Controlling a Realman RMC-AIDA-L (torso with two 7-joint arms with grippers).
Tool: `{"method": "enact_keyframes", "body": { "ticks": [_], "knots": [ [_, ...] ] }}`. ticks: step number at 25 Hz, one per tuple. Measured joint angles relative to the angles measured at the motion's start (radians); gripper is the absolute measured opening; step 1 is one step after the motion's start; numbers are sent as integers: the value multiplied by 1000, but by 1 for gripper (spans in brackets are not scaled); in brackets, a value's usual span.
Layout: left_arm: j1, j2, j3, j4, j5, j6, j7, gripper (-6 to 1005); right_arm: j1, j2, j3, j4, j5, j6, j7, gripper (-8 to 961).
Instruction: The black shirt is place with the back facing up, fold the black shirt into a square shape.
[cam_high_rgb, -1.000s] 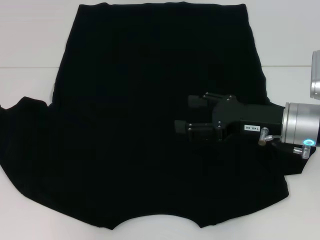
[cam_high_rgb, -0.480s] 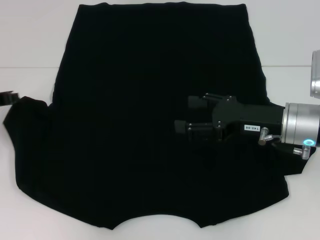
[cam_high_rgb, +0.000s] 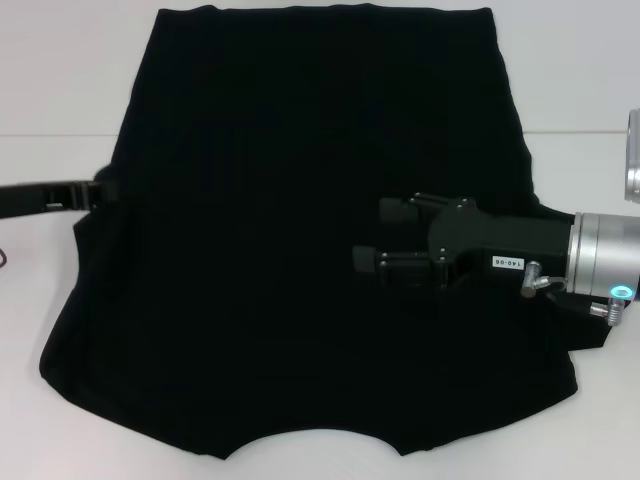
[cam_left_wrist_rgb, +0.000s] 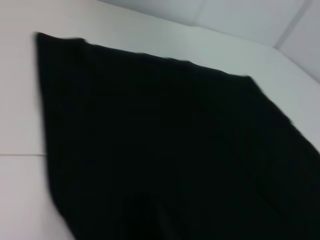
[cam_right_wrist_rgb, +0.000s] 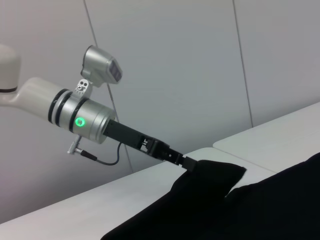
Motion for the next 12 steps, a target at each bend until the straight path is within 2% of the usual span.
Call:
{"method": "enact_keyframes", "body": {
  "ticks": [4, 12],
  "knots": [
    [6, -1, -8, -6, -13, 60, 36, 42, -2, 0, 0, 0, 0, -2, 0, 929],
    [4, -42, 5, -44, -30, 78, 63, 47, -3, 0, 0, 0, 0, 1, -3, 928]
  ]
}}
